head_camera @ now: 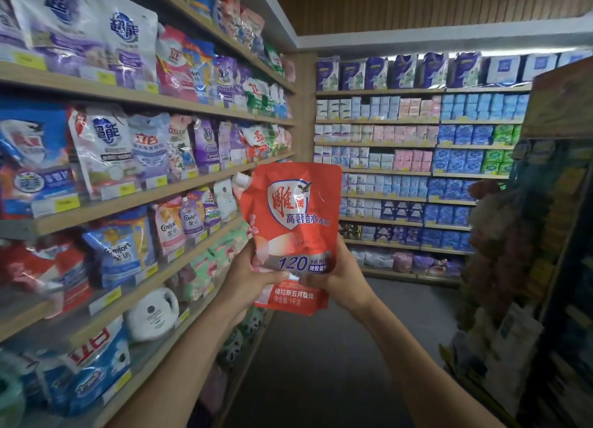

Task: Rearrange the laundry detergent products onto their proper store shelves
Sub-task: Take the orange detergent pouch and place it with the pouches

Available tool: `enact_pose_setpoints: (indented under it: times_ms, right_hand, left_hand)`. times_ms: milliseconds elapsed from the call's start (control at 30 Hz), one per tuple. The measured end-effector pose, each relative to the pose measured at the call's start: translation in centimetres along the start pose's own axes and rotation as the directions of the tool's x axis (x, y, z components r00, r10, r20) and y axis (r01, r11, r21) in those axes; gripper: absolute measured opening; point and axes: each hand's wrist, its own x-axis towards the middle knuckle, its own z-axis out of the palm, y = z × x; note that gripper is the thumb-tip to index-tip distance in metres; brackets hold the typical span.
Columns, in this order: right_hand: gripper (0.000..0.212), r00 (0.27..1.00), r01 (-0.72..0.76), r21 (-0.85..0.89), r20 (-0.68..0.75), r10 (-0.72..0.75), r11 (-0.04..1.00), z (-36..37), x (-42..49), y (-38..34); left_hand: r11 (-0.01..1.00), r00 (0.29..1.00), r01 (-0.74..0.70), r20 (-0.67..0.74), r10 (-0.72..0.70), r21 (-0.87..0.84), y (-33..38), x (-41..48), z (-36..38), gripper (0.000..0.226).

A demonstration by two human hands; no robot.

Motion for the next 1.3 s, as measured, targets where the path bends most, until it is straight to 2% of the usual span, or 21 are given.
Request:
enact_pose_setpoints:
  times_ms: [233,367,500,700,867,1033,1300]
  right_hand:
    - [0.078,1.000,0.026,-0.048,0.010,-0.025,0.999,-5.1,9.8,4.1]
    - [0.082,0.993,0.065,-0.042,0.097,-0.061,0.997,-6.4,15.7,6.4]
    - [0.085,0.976,0.091,0.007,0.195,-0.091,0.996,-4.7,20.4,8.1]
    - [0.081,0.932,0.119,0.090,0.332,-0.143,0.989,2.5,26.0,10.2]
    - [0.084,0.856,0.087,0.167,0.491,-0.159,0.982,10.7,28.6,10.7]
    - [0.078,0.753,0.068,0.220,0.628,-0.195,0.973,18.9,29.8,10.4]
    - [0.080,0.618,-0.016,0.266,0.760,-0.200,0.964,27.5,31.3,12.5]
  left_hand:
    - [1.000,0.998,-0.023,-0.067,0.022,-0.017,-1.1,9.3,3.8,0.057]
    - [1.000,0.989,-0.021,-0.144,0.019,-0.009,-1.9,13.6,4.6,0.064]
    - [1.000,0.971,-0.017,-0.240,0.019,0.012,-3.1,16.0,2.9,0.062]
    - [0.998,0.899,0.056,-0.435,-0.050,0.000,-5.2,17.2,-3.0,0.064]
    - [0.997,0.814,0.069,-0.576,-0.069,-0.023,-6.9,15.7,-9.4,0.061]
    - [0.996,0.694,0.083,-0.717,-0.063,-0.007,-7.8,13.0,-14.5,0.064]
    - [0.993,0.563,0.115,-0.825,-0.049,0.020,-10.7,11.1,-19.6,0.069]
